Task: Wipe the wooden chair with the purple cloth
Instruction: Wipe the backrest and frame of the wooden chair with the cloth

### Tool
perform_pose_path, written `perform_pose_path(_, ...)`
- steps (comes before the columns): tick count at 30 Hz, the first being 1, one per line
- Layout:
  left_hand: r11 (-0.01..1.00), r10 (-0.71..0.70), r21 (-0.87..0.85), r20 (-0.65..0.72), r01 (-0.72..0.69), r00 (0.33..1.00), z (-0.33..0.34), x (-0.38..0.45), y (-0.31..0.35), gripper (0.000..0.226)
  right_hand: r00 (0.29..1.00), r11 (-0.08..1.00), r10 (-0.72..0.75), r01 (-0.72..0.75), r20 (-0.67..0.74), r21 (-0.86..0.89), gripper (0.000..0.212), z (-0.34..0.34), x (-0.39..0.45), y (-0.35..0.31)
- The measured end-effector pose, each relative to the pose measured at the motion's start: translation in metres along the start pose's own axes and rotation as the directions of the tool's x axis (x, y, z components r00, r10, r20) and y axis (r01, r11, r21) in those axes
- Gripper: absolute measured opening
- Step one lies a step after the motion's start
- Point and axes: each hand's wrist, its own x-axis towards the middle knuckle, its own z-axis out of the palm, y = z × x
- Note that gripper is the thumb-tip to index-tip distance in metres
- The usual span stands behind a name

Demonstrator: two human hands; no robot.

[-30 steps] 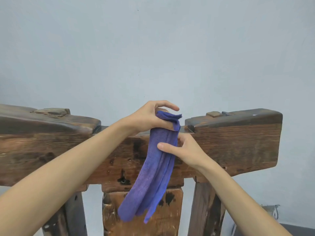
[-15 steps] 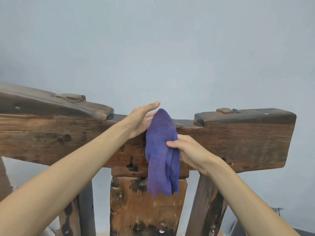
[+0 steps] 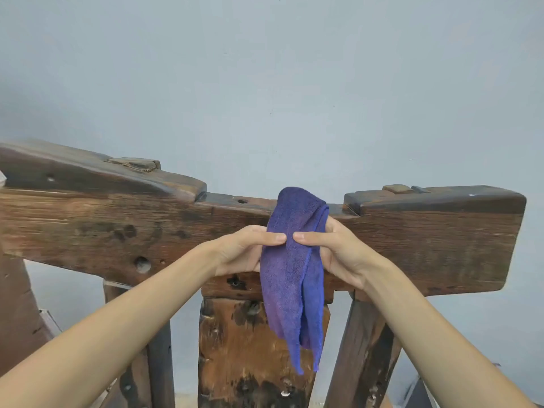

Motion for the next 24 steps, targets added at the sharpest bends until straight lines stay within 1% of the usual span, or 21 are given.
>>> perform_pose_path(3, 0.991, 0.029, 0.132, -0.168, -0.006, 0.985, 0.002, 0.001, 0.000, 0.046, 0.997, 0.986, 0.064, -0.070, -0.044, -0.153, 0.045, -0.003, -0.004, 0.000)
perform_pose_path(4, 0.987, 0.040, 0.163, -0.204, -0.006, 0.978, 0.000, 0.001, -0.001, 0.044, 0.994, 0.979, 0.083, -0.093, -0.064, -0.183, 0.042, -0.004, -0.006, 0.000)
perform_pose_path(5, 0.986, 0.047, 0.169, -0.227, -0.008, 0.973, -0.002, 0.001, -0.003, 0.044, 0.991, 0.974, 0.098, -0.114, -0.087, -0.198, 0.039, -0.006, -0.008, 0.000)
perform_pose_path(8, 0.994, 0.048, 0.108, -0.278, -0.018, 0.959, -0.006, 0.000, -0.008, 0.045, 0.974, 0.962, 0.130, -0.170, -0.188, -0.215, 0.028, -0.018, -0.015, -0.004)
perform_pose_path(11, 0.995, 0.054, 0.095, -0.351, -0.022, 0.935, -0.004, 0.002, -0.010, 0.048, 0.936, 0.949, 0.181, -0.246, -0.302, -0.195, 0.022, -0.030, -0.021, -0.008)
perform_pose_path(12, 0.996, 0.064, 0.081, -0.371, -0.036, 0.926, -0.003, 0.004, -0.009, 0.049, 0.920, 0.949, 0.180, -0.256, -0.348, -0.185, 0.023, -0.032, -0.022, -0.008)
perform_pose_path(13, 0.996, 0.078, 0.066, -0.393, -0.057, 0.916, -0.001, 0.007, -0.008, 0.049, 0.898, 0.949, 0.165, -0.257, -0.408, -0.181, 0.032, -0.032, -0.023, -0.009)
perform_pose_path(15, 0.995, 0.100, 0.019, -0.452, -0.102, 0.886, 0.002, 0.015, -0.004, 0.053, 0.850, 0.953, 0.094, -0.228, -0.518, -0.201, 0.060, -0.038, -0.025, -0.010)
perform_pose_path(16, 0.993, 0.096, -0.013, -0.479, -0.116, 0.873, 0.003, 0.018, -0.001, 0.058, 0.838, 0.957, 0.045, -0.193, -0.543, -0.218, 0.062, -0.043, -0.028, -0.012)
perform_pose_path(17, 0.993, 0.081, -0.037, -0.490, -0.114, 0.868, 0.004, 0.020, 0.002, 0.063, 0.839, 0.957, 0.002, -0.159, -0.544, -0.242, 0.055, -0.045, -0.031, -0.015)
perform_pose_path(18, 0.995, 0.055, -0.048, -0.477, -0.088, 0.877, 0.004, 0.022, 0.005, 0.067, 0.849, 0.949, -0.040, -0.133, -0.527, -0.287, 0.043, -0.048, -0.034, -0.018)
perform_pose_path(19, 0.998, 0.021, -0.038, -0.443, -0.042, 0.896, 0.005, 0.024, 0.007, 0.069, 0.857, 0.932, -0.079, -0.117, -0.508, -0.342, 0.033, -0.051, -0.039, -0.021)
perform_pose_path(20, 1.000, -0.012, -0.012, -0.398, 0.008, 0.917, 0.007, 0.026, 0.010, 0.067, 0.865, 0.915, -0.113, -0.102, -0.490, -0.391, 0.027, -0.053, -0.043, -0.023)
perform_pose_path(22, 0.998, -0.037, 0.031, -0.322, 0.050, 0.946, 0.010, 0.031, 0.012, 0.055, 0.868, 0.889, -0.156, -0.085, -0.471, -0.451, 0.031, -0.054, -0.049, -0.027)
perform_pose_path(24, 0.999, -0.043, 0.002, -0.264, 0.045, 0.964, 0.013, 0.039, 0.011, 0.048, 0.857, 0.852, -0.212, -0.073, -0.470, -0.518, 0.038, -0.056, -0.055, -0.029)
